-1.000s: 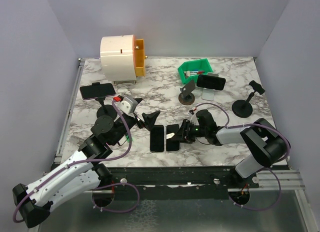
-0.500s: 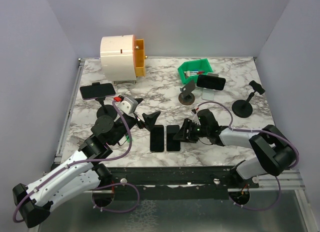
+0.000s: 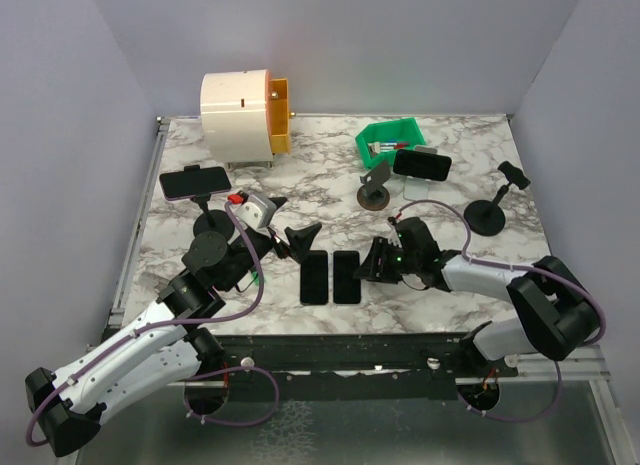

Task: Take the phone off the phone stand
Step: Place the phone at the center of the board.

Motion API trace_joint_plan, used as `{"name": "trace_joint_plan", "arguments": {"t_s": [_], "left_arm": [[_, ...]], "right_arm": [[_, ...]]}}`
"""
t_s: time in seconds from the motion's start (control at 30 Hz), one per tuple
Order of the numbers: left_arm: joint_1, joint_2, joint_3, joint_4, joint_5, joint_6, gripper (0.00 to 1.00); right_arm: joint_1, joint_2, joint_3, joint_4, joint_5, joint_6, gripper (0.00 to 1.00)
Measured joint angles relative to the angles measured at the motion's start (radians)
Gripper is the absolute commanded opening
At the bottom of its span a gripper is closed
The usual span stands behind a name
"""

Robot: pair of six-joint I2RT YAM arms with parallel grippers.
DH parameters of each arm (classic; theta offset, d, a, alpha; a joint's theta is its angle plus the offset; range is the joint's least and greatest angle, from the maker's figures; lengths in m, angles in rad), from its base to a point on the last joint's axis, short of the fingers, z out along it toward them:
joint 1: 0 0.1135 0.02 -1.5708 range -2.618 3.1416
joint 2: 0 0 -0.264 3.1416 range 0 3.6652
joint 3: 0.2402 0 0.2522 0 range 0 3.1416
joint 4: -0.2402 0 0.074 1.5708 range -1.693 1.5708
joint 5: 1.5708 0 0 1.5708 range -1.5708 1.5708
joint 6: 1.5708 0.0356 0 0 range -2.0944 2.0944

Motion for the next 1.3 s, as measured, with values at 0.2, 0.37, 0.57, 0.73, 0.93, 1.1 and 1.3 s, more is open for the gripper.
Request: {"name": "trace_joint_plan", "arguments": {"t_s": [0.2, 0.37, 0.57, 0.73, 0.93, 1.1, 1.3], "left_arm": [[0.0, 0.0, 0.0, 0.0, 0.003, 0.0, 0.99], [0.0, 0.005, 0.0, 0.0, 0.007, 0.0, 0.99], [0.0, 0.006, 0.0, 0.0, 0.011, 0.0, 0.99], [0.0, 0.006, 0.0, 0.0, 0.014, 0.0, 0.99], [0.0, 0.008, 0.0, 0.0, 0.015, 0.0, 0.99], [0.0, 0.011, 0.0, 0.0, 0.016, 0.0, 0.99], [0.0, 0.011, 0.0, 0.0, 0.016, 0.0, 0.99]], "right_arm": [[0.001, 0.037, 0.004, 0.04, -0.033, 0.001, 0.44], [0.011, 0.064, 0.013, 0.064, -0.055, 0.006, 0.42], [0.015, 0.091, 0.013, 0.108, -0.079, 0.03, 0.4], [0.021, 0.11, 0.016, 0.129, -0.086, 0.037, 0.39], [0.032, 0.132, 0.032, 0.137, -0.09, 0.044, 0.39], [0.043, 0.147, 0.045, 0.142, -0.093, 0.046, 0.41], [0.045, 0.084, 0.105, 0.019, -0.061, 0.019, 0.55]]}}
